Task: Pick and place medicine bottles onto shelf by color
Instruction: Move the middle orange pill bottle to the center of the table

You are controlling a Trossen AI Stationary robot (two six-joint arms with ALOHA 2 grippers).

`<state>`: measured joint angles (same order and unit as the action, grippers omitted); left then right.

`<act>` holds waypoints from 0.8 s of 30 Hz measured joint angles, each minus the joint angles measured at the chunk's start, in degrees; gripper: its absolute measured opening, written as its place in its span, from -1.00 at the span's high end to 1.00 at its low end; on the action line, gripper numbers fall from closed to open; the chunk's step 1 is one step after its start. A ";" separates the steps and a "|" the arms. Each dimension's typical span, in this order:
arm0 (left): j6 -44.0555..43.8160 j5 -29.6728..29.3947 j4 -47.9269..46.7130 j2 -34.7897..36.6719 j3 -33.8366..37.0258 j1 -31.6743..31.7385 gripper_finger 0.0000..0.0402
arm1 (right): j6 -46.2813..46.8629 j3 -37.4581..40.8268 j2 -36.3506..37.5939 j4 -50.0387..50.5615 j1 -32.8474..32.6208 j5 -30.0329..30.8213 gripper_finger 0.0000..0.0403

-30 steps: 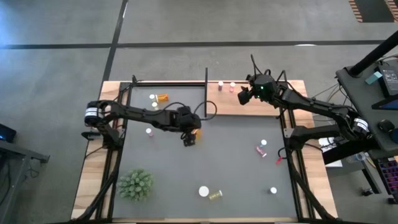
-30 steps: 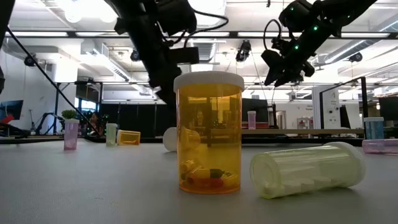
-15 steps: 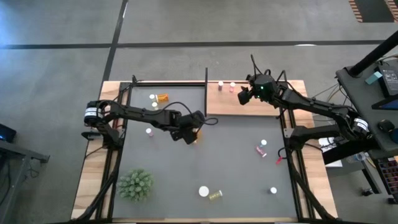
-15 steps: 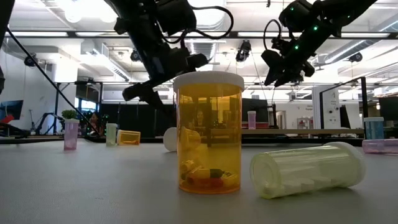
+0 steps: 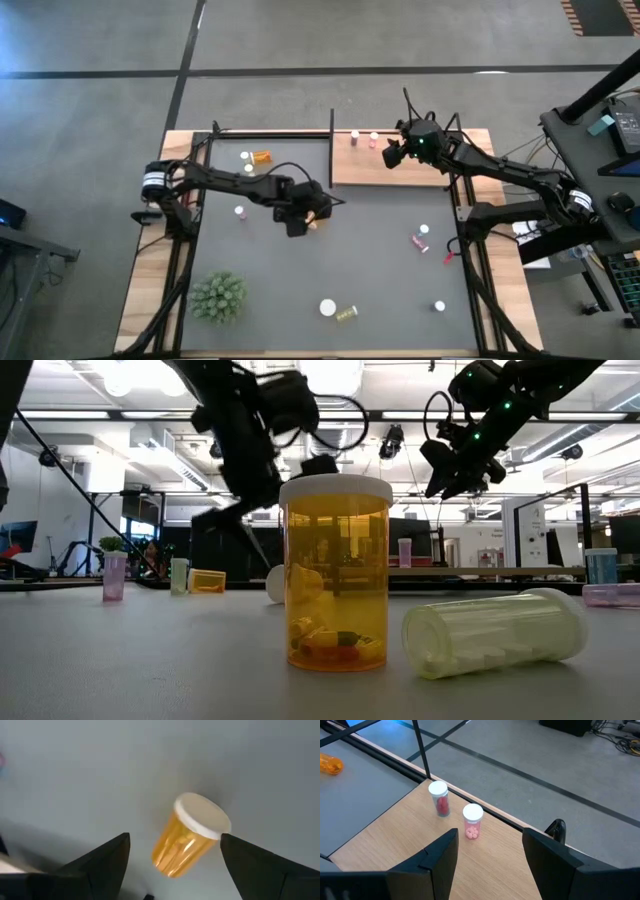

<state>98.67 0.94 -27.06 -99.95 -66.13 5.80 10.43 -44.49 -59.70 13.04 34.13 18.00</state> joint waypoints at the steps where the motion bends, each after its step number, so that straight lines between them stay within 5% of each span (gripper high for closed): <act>1: 1.55 0.00 0.05 -0.35 0.01 0.34 -0.46 | -0.03 0.00 0.00 0.00 0.00 -0.02 -0.05; 14: 10.08 0.58 1.06 -3.03 -0.52 2.10 -0.46 | 0.02 0.00 -0.01 0.00 0.01 0.00 -0.05; 24: 7.09 0.78 4.02 -6.13 -1.14 3.02 -0.46 | 0.01 0.00 0.00 0.00 0.02 -0.01 -0.05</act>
<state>105.76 1.72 -23.03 -106.08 -67.27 8.82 10.44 -44.49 -59.70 13.04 34.15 17.99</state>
